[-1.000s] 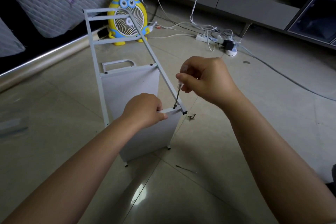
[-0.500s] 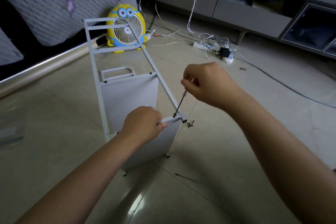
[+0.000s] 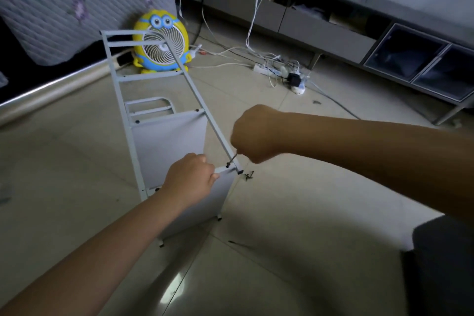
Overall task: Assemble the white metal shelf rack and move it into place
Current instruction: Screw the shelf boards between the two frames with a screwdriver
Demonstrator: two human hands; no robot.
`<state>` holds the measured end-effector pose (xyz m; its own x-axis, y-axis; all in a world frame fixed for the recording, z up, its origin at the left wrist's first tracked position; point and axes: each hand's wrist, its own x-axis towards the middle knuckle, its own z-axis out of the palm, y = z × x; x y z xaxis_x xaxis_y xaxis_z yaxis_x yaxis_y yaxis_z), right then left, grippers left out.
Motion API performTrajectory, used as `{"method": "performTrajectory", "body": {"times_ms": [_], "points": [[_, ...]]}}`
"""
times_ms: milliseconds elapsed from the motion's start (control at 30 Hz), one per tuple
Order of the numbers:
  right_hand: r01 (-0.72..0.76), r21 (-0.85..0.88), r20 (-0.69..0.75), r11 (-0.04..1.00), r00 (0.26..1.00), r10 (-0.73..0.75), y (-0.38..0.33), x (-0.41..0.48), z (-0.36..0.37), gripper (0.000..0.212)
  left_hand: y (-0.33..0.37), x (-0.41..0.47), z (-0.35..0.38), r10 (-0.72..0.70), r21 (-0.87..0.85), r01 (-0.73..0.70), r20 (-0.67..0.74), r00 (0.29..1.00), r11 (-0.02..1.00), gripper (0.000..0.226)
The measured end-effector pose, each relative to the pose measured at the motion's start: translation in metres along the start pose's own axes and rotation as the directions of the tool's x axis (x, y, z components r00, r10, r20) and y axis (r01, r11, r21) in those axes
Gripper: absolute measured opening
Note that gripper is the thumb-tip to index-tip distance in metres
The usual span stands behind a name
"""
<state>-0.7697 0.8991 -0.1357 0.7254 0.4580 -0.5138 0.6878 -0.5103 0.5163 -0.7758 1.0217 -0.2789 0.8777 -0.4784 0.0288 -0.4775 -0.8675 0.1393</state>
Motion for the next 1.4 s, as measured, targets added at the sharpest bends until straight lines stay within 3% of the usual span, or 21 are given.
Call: {"method": "performTrajectory", "body": {"times_ms": [100, 200, 300, 400, 467, 633, 833, 900, 967, 1000, 1067, 1100, 1133, 1300, 1400], "points": [[-0.158, 0.308, 0.245, 0.938, 0.966, 0.082, 0.001, 0.036, -0.021, 0.024, 0.002, -0.003, 0.005, -0.009, -0.043, 0.008, -0.020, 1.000, 0.999, 0.039], [-0.216, 0.301, 0.416, 0.929, 0.906, 0.076, 0.001, 0.061, -0.030, 0.030, 0.004, -0.007, 0.006, -0.028, -0.062, 0.025, -0.061, 0.998, 0.998, 0.039], [-0.139, 0.237, 0.271, 0.961, 0.960, 0.073, -0.002, 0.052, -0.027, 0.026, 0.004, -0.010, 0.009, -0.072, -0.060, 0.065, -0.121, 0.990, 0.996, 0.036], [-0.109, 0.300, 0.107, 0.948, 0.991, 0.080, 0.001, 0.022, -0.013, 0.013, -0.002, -0.017, 0.015, -0.052, -0.071, 0.039, -0.201, 0.978, 0.997, 0.020], [-0.073, 0.275, 0.052, 0.959, 0.997, 0.061, 0.005, 0.007, -0.001, 0.023, -0.007, -0.021, 0.019, -0.047, -0.080, 0.027, -0.266, 0.963, 0.996, 0.019], [0.124, 0.002, -0.106, 0.992, 0.987, -0.123, 0.008, 0.002, 0.002, 0.014, -0.010, -0.031, 0.018, -0.032, -0.131, -0.016, -0.350, 0.936, 0.991, 0.011], [0.115, -0.200, -0.084, 0.973, 0.987, -0.134, 0.003, -0.004, 0.003, 0.014, -0.014, -0.031, 0.015, -0.065, -0.154, 0.020, -0.296, 0.953, 0.988, 0.021], [0.093, -0.114, -0.059, 0.989, 0.993, -0.100, 0.002, -0.003, -0.001, 0.012, -0.015, -0.029, 0.015, -0.090, -0.168, 0.046, -0.265, 0.960, 0.985, 0.022], [-0.045, 0.157, 0.065, 0.987, 0.997, 0.035, 0.009, 0.009, -0.004, 0.023, -0.014, -0.028, 0.014, -0.099, -0.168, 0.057, -0.253, 0.962, 0.984, 0.022], [-0.151, 0.346, 0.193, 0.926, 0.977, 0.087, 0.015, 0.017, -0.005, 0.025, -0.013, -0.029, 0.013, -0.100, -0.168, 0.060, -0.242, 0.965, 0.984, 0.023], [-0.386, 0.591, 0.441, 0.709, 0.890, 0.117, 0.026, 0.030, -0.008, 0.025, -0.009, -0.033, 0.012, -0.096, -0.161, 0.061, -0.223, 0.970, 0.985, 0.024], [-0.434, 0.619, 0.495, 0.655, 0.863, 0.103, 0.029, 0.036, -0.008, 0.026, -0.007, -0.035, 0.011, -0.088, -0.154, 0.055, -0.219, 0.972, 0.987, 0.024], [-0.423, 0.609, 0.502, 0.671, 0.860, 0.086, 0.030, 0.038, -0.010, 0.027, -0.005, -0.036, 0.010, -0.080, -0.153, 0.048, -0.214, 0.973, 0.987, 0.024], [-0.225, 0.541, 0.282, 0.810, 0.956, 0.077, 0.009, 0.034, -0.019, 0.030, -0.010, -0.038, 0.004, -0.072, -0.068, 0.059, -0.206, 0.976, 0.996, 0.020], [-0.192, 0.403, 0.107, 0.895, 0.981, 0.163, 0.002, 0.018, -0.012, 0.033, -0.011, -0.036, 0.000, -0.043, 0.042, 0.052, -0.183, 0.982, 0.998, 0.017]]}}
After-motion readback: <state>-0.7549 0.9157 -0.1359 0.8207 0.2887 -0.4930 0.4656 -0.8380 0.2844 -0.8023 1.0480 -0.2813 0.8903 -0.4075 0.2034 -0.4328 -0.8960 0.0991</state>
